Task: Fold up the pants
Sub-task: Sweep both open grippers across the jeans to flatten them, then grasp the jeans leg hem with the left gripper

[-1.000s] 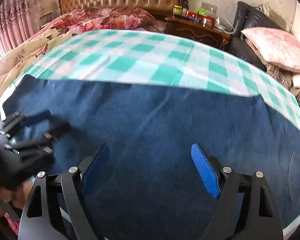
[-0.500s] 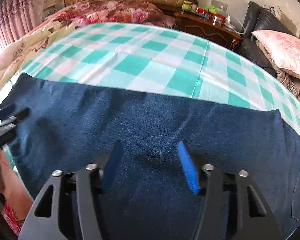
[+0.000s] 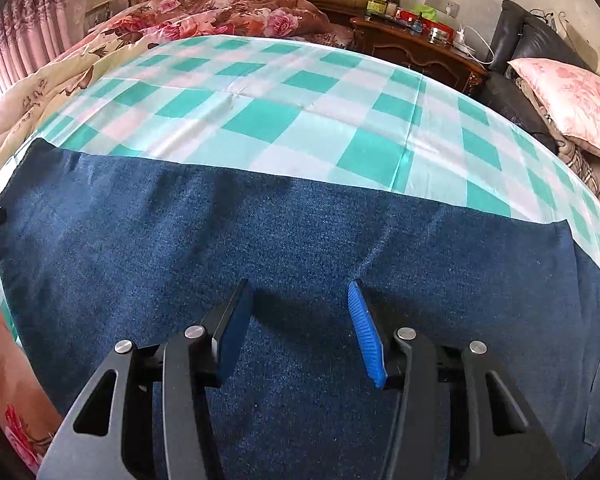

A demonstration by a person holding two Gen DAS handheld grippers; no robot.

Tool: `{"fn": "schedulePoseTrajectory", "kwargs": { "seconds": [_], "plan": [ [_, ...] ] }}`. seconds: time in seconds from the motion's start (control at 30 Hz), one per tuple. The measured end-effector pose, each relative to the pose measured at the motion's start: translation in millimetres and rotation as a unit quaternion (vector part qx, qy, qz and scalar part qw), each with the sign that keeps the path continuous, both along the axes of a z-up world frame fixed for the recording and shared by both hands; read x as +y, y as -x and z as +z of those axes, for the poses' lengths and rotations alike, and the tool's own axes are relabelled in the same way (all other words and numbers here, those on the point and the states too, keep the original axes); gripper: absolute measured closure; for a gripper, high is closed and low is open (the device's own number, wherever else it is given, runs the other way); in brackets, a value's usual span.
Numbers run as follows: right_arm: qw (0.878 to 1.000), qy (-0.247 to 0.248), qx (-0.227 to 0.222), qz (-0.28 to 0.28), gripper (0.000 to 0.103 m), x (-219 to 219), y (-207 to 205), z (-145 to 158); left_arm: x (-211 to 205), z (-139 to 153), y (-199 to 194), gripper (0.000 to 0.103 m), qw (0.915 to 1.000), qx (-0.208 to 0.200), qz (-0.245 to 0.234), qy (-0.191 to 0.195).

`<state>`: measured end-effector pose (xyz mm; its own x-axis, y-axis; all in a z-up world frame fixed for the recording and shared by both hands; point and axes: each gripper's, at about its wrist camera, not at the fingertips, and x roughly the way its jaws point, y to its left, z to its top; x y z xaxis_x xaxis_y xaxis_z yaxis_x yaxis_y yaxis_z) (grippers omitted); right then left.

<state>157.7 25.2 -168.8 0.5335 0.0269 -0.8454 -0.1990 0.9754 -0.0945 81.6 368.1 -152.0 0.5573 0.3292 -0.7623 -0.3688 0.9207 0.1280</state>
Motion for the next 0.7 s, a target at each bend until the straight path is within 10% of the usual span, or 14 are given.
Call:
{"fn": "schedulePoseTrajectory", "kwargs": {
  "seconds": [0.27,0.43,0.7],
  "plan": [
    [1.0,-0.01,-0.028,-0.005,0.054,-3.1,-13.6,15.1,39.7,2.4,35.3,0.038,0.9966,-0.018,0.068,0.044],
    [1.0,0.003,-0.01,-0.028,0.054,-12.9,-44.8,4.8,59.8,10.1,66.5,0.043,0.9838,-0.072,0.076,0.145],
    [0.998,-0.019,-0.021,-0.054,0.051,-24.5,-51.9,15.9,40.7,1.6,65.5,0.055,0.9812,-0.08,0.012,0.175]
  ]
}}
